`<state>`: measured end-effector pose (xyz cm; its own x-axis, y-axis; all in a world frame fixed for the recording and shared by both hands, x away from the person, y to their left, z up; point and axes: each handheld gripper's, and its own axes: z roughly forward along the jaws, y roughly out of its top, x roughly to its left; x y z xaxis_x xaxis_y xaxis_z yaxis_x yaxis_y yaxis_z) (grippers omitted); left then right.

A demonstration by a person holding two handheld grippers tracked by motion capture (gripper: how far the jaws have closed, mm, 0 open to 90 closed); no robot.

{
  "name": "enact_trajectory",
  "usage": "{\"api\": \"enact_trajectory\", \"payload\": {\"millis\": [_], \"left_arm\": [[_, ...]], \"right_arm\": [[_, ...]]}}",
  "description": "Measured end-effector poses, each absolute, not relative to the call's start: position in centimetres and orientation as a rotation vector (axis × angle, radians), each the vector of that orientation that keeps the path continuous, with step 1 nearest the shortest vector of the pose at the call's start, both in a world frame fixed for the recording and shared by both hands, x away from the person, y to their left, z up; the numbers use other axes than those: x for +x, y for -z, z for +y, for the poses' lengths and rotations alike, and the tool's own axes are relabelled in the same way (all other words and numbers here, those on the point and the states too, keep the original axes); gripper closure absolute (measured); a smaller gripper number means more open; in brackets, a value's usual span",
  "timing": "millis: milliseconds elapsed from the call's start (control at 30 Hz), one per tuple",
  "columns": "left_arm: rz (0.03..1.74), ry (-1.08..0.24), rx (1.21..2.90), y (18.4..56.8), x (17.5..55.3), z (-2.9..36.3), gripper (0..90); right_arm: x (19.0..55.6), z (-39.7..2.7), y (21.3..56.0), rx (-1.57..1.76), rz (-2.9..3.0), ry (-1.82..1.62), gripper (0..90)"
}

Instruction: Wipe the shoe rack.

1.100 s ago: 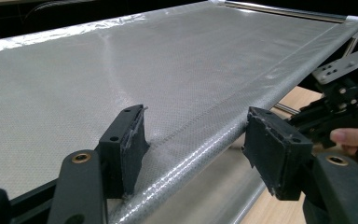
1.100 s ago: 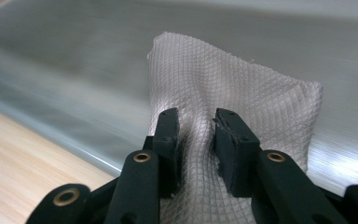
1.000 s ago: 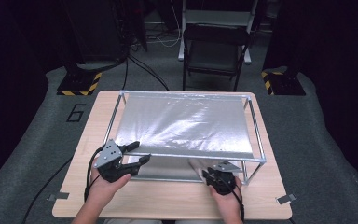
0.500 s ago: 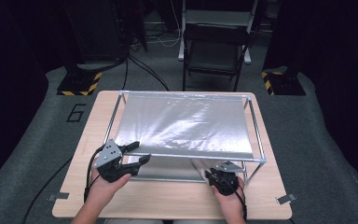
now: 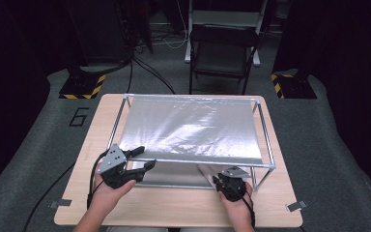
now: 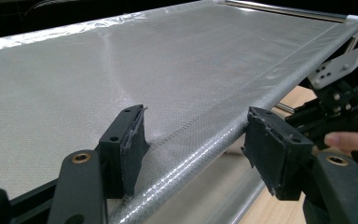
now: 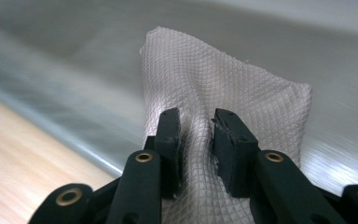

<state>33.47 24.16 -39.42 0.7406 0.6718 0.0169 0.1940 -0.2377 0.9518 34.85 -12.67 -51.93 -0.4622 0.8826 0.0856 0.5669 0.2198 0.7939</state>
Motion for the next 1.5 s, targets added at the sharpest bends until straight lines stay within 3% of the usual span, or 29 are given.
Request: {"api": "enact_trajectory", "payload": {"millis": [133,367,500,667,1033,1300,1500], "left_arm": [[0.679,-0.516,1.788,39.4,33.5,24.1,38.2],[0.682,-0.522,1.783,39.4,33.4,24.1,38.1],[0.683,-0.536,1.790,39.2,33.3,24.0,38.2],[0.726,-0.538,1.774,38.8,32.8,24.1,40.1],[0.738,-0.594,1.710,38.8,28.2,24.8,31.6],[0.765,-0.547,1.746,41.2,27.7,24.5,31.7],[0.834,-0.507,1.788,45.2,29.4,23.7,32.6]], "right_arm": [[34.8,-13.4,52.0,1.425,2.086,-1.141,71.7],[35.8,-7.1,52.2,1.190,2.251,-1.182,71.5],[35.6,-5.2,52.1,1.306,2.293,-1.260,68.1],[35.2,-7.1,50.9,1.265,2.224,-1.312,64.4],[34.1,-11.1,51.4,1.297,2.164,-1.271,57.2],[34.0,-9.7,51.7,1.255,2.231,-1.262,61.0],[33.7,-7.7,51.5,1.163,2.284,-1.300,60.6]]}}
